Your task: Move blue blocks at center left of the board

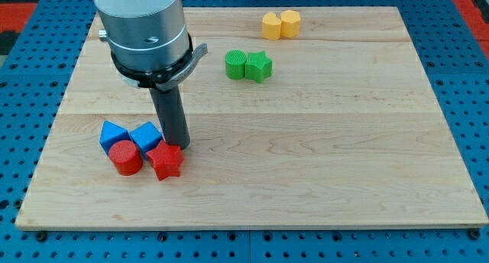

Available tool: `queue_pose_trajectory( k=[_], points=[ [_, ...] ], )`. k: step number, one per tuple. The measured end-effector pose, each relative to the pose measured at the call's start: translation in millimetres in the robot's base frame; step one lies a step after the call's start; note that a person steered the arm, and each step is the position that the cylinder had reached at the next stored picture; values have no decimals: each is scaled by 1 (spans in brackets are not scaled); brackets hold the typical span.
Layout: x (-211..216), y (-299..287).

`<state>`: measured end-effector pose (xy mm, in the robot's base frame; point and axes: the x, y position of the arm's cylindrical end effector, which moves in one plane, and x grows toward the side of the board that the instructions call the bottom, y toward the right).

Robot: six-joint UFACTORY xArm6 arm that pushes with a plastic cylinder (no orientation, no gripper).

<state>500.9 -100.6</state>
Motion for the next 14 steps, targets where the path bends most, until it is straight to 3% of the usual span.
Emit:
queue_pose_trajectory(
  k=[5, 8, 9, 10, 11, 14],
  points=[
    [-3, -34],
    [-80, -72],
    [-71, -162],
    [-11, -195],
    [28, -164],
    [15, -94]
  ],
)
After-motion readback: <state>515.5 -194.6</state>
